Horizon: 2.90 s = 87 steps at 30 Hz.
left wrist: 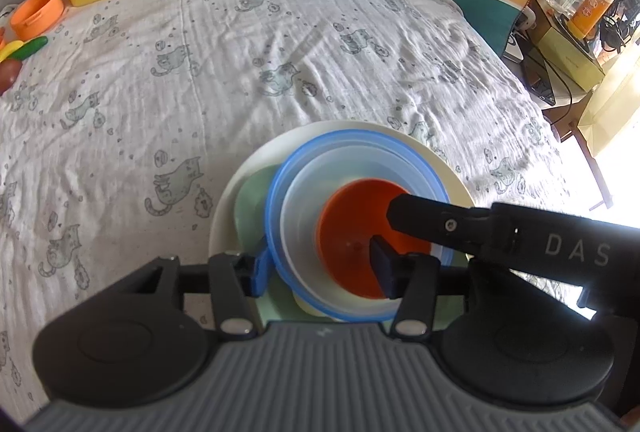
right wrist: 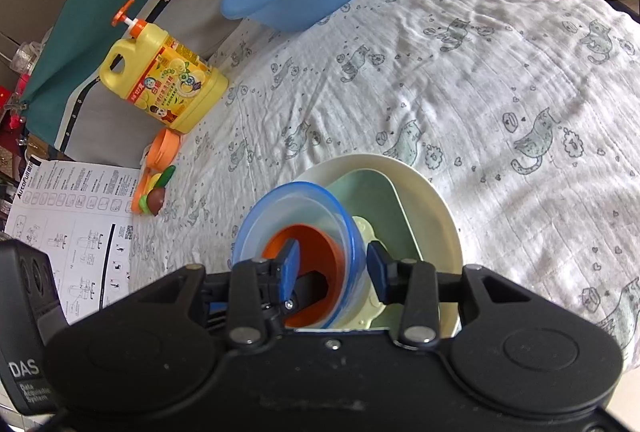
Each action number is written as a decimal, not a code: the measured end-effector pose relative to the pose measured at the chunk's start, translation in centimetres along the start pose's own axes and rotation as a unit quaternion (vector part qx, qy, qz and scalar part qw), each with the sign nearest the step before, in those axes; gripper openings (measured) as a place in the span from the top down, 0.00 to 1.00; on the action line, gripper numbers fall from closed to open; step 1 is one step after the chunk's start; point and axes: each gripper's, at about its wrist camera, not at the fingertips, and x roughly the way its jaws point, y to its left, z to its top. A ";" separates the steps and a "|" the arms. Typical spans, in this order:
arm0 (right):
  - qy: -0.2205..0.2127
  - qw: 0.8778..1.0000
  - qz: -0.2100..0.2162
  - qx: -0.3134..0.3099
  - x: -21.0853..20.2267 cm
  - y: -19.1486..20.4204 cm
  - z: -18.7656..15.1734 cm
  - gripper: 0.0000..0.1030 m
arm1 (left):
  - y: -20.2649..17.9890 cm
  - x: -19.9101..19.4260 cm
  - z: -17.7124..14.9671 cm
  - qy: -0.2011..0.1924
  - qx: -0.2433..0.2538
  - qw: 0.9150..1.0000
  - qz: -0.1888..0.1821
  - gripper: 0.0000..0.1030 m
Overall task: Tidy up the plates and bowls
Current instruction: 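Lift the nested bowls onto the yellow plate and open both grippers, then withdraw both grippers back from the finished stack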
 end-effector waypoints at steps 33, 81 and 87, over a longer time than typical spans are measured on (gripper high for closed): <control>-0.080 0.989 -0.059 -0.108 -6.1 2.0 -3.4 0.00 | 4.4 -9.9 -6.1 -0.142 0.045 0.988 0.047 0.00; -0.025 0.973 -0.103 -0.203 -4.6 1.8 -7.4 0.00 | 4.6 -5.9 -10.2 -0.063 0.040 0.993 0.089 0.00; -0.027 0.973 -0.104 -0.203 -4.8 1.8 -7.4 0.00 | 4.5 -6.0 -10.2 -0.065 0.041 0.993 0.089 0.00</control>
